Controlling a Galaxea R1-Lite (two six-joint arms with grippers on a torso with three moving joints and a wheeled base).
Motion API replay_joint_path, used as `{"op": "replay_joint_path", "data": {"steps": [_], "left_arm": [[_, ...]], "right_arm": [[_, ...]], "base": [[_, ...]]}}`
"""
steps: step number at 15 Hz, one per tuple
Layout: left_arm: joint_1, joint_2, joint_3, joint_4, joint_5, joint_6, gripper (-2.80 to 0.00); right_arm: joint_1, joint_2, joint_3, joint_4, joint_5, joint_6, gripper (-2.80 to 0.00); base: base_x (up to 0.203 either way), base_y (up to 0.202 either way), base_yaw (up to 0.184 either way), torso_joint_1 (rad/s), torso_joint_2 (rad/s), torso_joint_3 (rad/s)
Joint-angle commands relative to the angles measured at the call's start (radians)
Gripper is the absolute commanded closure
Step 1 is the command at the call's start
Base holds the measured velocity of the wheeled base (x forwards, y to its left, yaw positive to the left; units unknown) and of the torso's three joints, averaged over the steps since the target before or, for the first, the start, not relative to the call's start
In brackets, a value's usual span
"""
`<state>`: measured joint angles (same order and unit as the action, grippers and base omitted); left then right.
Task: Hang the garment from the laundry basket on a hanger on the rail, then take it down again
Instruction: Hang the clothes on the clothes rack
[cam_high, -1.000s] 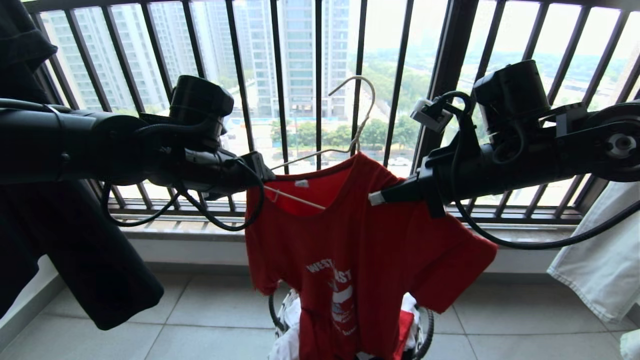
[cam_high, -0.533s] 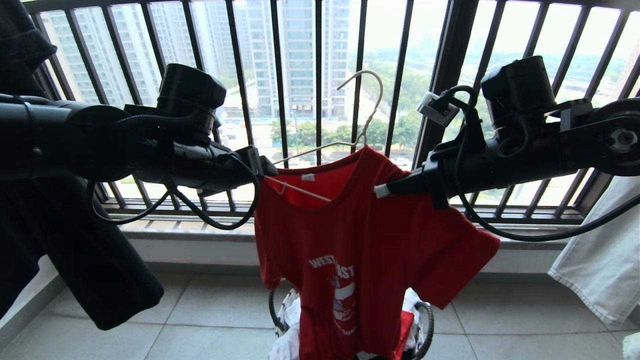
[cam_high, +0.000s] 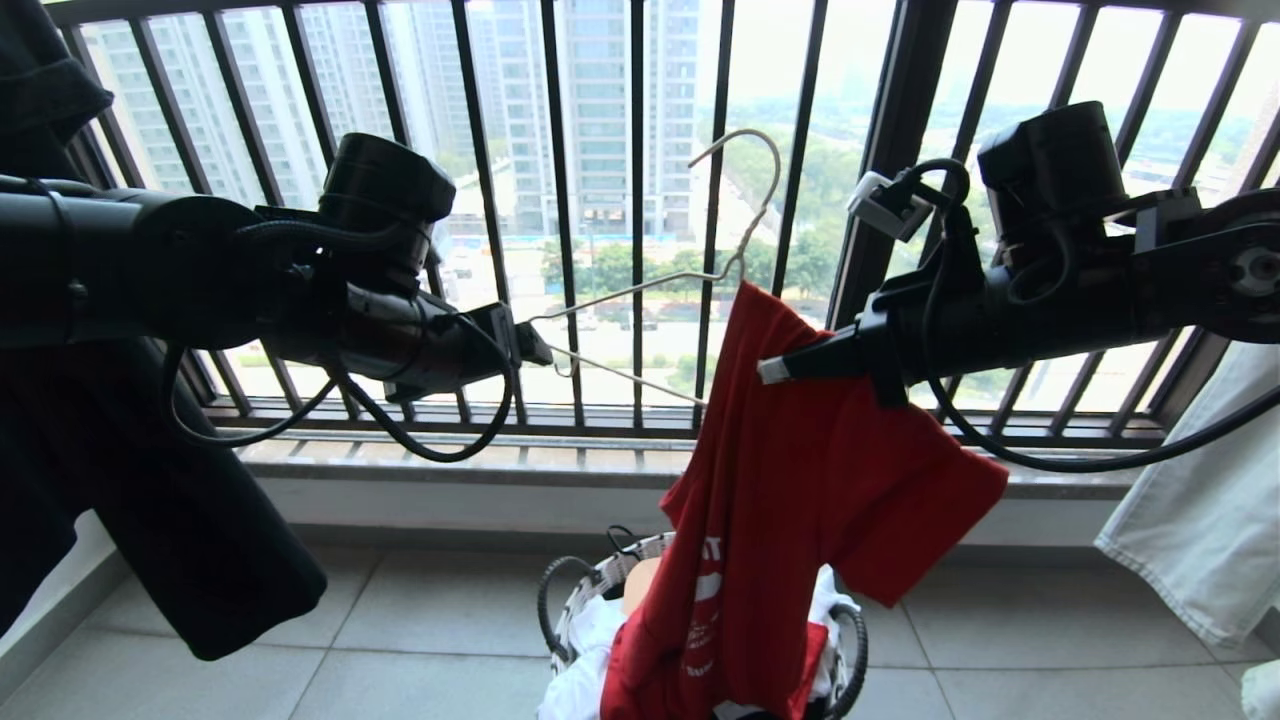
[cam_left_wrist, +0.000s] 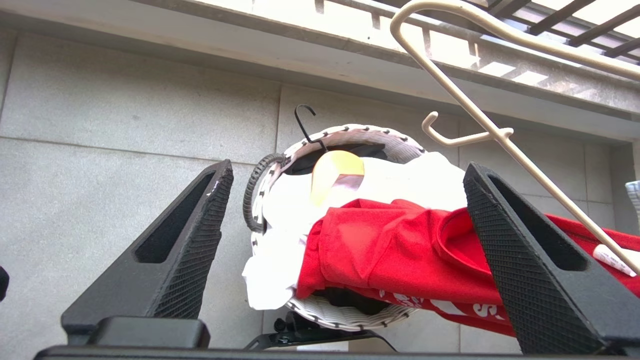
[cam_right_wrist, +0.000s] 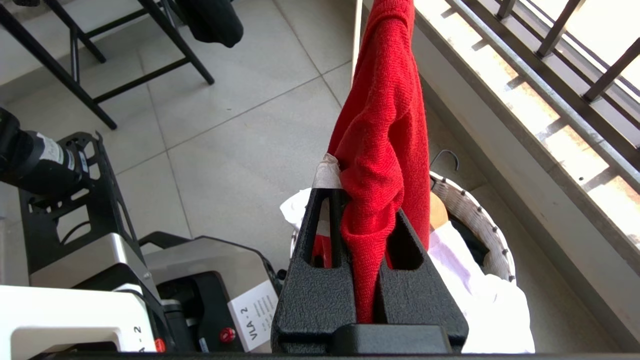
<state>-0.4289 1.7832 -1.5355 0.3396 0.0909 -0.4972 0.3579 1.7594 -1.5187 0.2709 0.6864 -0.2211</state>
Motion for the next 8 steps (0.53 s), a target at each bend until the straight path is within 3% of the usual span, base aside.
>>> {"op": "replay_joint_path", "data": {"steps": [1,6,8], "left_arm": [[0.004,0.031,-0.005,-0.001,0.001,-0.003,-2.8],[-0.001,0.041,0.0,0.007,-0.02,-0.006,-2.8],[0.004,0.025,0.018,0.019,-0.113,-0.012,-2.8]], "right_arm": [[0.0,-0.009,0.003,0.002,0.004,-0.001,0.0],[-0.007,-0.008,0.002,-0.002,0.004,-0.001,0.0],[-0.017,-0.012,0.002,-0.002,0.005,-0.001,0.0]], "base": [[0.0,0.0,0.0,0.0,0.0,0.0],[0.0,0.0,0.0,0.0,0.0,0.0],[0.0,0.0,0.0,0.0,0.0,0.0]]}}
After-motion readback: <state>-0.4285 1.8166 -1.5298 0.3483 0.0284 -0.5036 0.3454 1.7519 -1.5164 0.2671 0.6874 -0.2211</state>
